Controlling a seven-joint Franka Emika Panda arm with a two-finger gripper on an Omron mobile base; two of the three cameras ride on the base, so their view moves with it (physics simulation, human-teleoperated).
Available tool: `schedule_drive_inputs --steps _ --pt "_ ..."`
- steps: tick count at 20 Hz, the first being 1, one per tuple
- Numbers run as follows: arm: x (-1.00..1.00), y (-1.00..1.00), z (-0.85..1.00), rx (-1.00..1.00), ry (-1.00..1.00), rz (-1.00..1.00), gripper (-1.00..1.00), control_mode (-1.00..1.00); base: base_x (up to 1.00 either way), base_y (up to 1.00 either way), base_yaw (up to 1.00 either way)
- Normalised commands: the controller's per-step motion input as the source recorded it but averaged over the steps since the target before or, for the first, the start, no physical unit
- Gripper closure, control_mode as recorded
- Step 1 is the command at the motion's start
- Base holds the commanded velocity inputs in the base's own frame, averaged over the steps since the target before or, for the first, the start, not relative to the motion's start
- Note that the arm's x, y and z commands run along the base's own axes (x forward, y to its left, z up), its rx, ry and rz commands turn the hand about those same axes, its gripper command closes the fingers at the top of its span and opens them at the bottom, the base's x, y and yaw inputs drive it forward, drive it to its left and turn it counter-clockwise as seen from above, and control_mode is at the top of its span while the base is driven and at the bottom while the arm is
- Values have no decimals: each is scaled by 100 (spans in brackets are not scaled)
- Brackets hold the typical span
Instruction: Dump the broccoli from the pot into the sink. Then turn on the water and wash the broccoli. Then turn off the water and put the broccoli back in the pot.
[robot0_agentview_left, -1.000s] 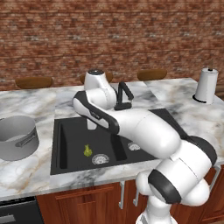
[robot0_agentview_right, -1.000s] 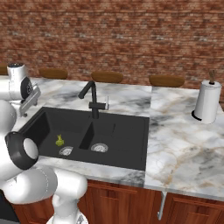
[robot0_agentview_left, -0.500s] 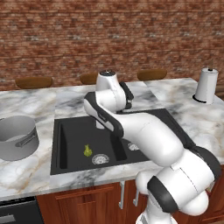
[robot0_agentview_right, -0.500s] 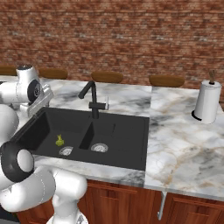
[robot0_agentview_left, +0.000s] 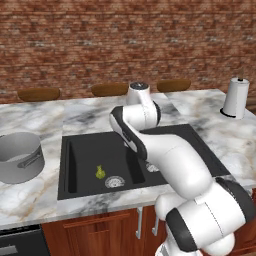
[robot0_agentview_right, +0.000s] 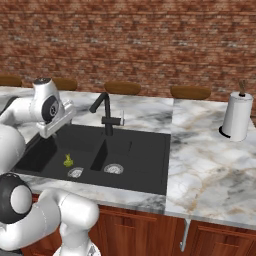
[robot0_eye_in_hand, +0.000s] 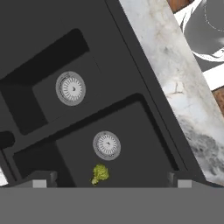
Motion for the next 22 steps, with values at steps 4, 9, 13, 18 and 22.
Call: schedule_drive_inputs --steps 4,9,13,18,22 --pt "0 -30 0 0 0 -32 -100 -100 0 0 0" --pt "0 -28 0 0 0 -32 -100 -100 0 0 0" --pt "0 -35 1 1 0 -31 -100 -100 0 0 0" --pt "0 -43 2 6 1 -26 -100 -100 0 0 0" --pt "3 -48 7 13 4 -24 -100 -100 0 0 0"
